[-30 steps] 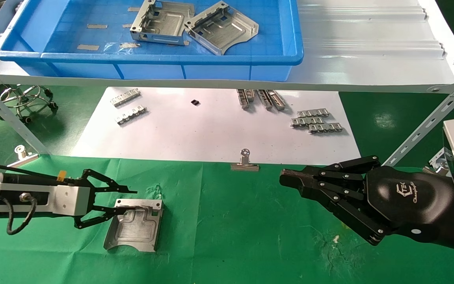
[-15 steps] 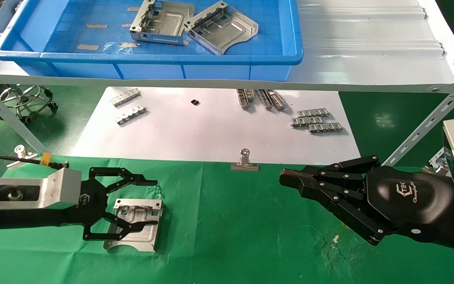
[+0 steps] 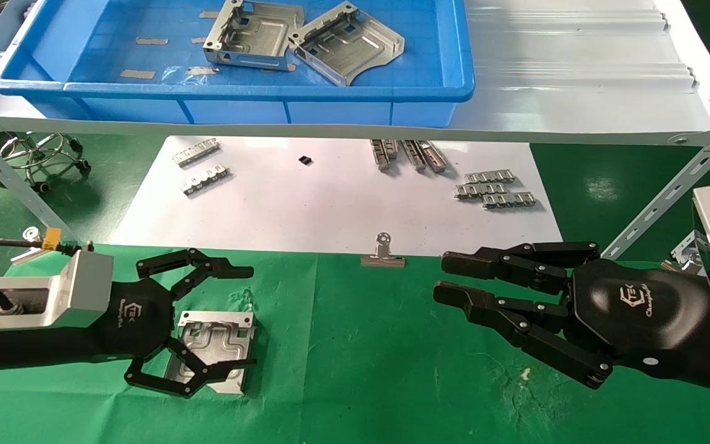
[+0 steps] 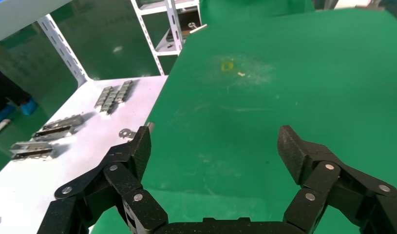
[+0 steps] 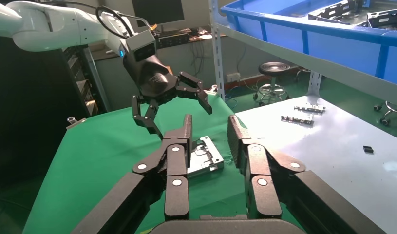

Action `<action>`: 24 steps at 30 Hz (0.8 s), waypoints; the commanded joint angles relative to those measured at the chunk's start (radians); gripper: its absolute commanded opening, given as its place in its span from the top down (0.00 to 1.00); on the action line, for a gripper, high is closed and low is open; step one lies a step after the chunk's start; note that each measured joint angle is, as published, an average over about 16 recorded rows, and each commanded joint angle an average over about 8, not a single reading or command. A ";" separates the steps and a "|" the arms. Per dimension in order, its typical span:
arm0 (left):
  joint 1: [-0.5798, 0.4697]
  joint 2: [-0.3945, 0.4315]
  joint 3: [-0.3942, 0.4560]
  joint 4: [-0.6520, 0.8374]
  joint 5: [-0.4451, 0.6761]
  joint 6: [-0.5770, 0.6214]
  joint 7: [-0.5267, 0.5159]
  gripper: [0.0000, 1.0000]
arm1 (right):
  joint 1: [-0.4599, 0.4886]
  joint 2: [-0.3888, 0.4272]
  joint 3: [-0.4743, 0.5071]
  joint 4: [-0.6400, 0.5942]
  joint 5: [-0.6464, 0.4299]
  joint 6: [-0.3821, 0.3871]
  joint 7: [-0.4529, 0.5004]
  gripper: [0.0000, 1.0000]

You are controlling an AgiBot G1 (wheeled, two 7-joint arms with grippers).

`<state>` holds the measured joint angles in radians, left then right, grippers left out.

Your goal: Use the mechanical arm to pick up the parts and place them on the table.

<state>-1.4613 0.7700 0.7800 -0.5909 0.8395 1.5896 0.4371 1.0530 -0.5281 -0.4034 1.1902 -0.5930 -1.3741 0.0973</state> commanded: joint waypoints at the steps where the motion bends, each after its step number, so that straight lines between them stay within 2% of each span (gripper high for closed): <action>1: 0.017 -0.007 -0.022 -0.030 -0.005 -0.004 -0.027 0.00 | 0.000 0.000 0.000 0.000 0.000 0.000 0.000 0.00; 24: 0.209 -0.086 -0.270 -0.375 -0.059 -0.051 -0.338 0.00 | 0.000 0.000 0.000 0.000 0.000 0.000 0.000 0.00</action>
<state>-1.2522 0.6842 0.5095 -0.9656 0.7806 1.5388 0.0994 1.0530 -0.5281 -0.4034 1.1902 -0.5930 -1.3741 0.0973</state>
